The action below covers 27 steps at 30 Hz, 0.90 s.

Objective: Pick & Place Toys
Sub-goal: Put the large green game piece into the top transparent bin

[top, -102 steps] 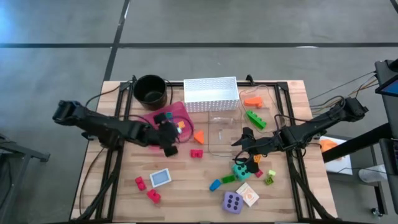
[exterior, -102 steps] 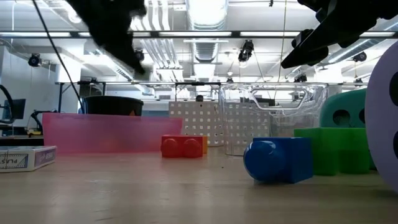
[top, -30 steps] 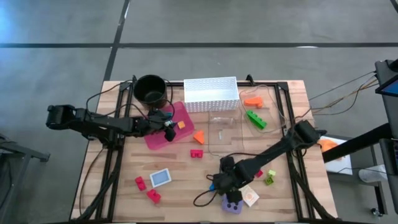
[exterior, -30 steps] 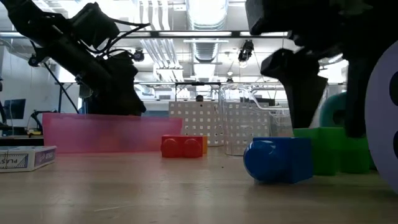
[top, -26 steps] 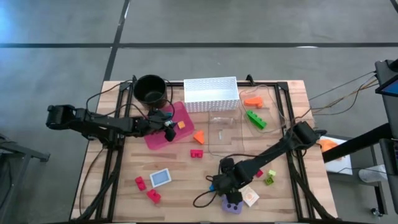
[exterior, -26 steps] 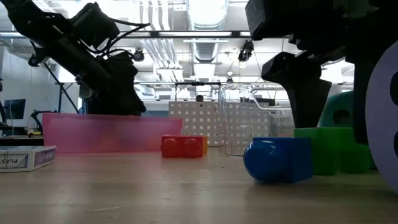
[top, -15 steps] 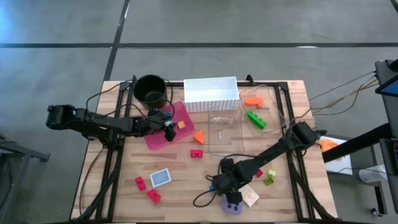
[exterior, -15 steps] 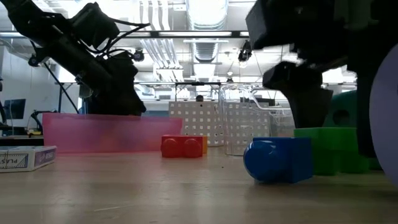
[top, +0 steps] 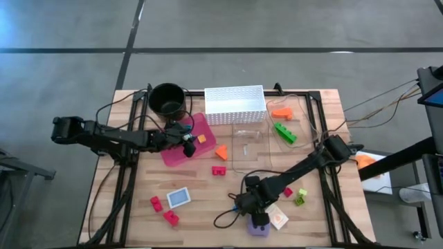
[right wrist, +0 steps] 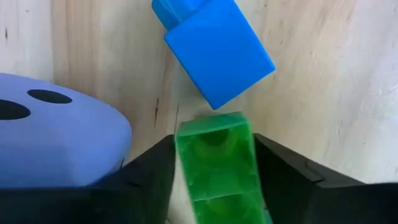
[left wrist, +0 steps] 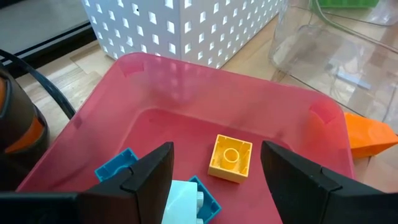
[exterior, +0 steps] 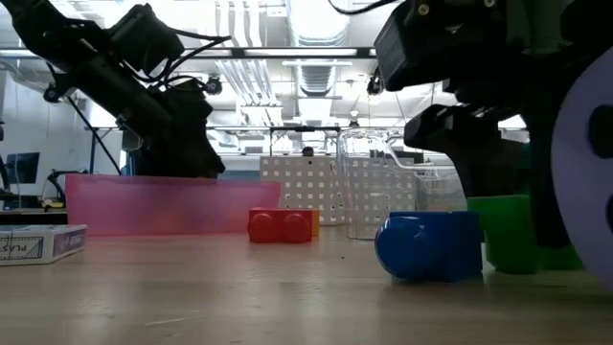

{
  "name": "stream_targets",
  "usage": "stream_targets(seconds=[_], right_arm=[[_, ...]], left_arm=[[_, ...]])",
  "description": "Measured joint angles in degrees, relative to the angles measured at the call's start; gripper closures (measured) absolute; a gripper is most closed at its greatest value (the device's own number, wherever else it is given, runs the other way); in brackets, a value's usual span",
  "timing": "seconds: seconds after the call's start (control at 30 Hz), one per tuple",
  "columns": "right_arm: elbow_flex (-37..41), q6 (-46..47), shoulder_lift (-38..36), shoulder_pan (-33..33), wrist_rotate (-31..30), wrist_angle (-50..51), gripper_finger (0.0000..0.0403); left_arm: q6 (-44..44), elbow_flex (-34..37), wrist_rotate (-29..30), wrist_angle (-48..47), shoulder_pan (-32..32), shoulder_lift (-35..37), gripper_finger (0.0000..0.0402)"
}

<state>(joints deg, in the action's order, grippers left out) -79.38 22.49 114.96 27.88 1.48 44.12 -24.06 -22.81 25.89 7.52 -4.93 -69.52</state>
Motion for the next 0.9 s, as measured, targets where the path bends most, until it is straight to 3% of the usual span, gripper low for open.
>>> stream_targets(seconds=[0.23, 0.5, 0.77, 0.9], right_arm=[[0.09, 0.01, 0.0, -0.2, 0.21, -0.15, 0.0259], [0.09, 0.01, -0.09, -0.18, 0.04, 0.51, 0.0238], [0.07, 0.03, -1.29, -0.2, -0.05, 2.45, 0.0265], [0.07, 0.03, -4.34, -0.18, -0.11, 2.44, 0.0257]], left_arm=[[-0.01, 0.0, 0.0, -0.01, 0.0, 0.0, 0.0156], [-0.01, 0.0, 0.0, -0.01, 0.0, 0.0, 0.0156], [-0.01, 0.0, 0.0, -0.01, 0.0, 0.0, 0.0156], [0.0, 0.0, 0.0, 0.01, -0.02, 0.0, 0.0156]])
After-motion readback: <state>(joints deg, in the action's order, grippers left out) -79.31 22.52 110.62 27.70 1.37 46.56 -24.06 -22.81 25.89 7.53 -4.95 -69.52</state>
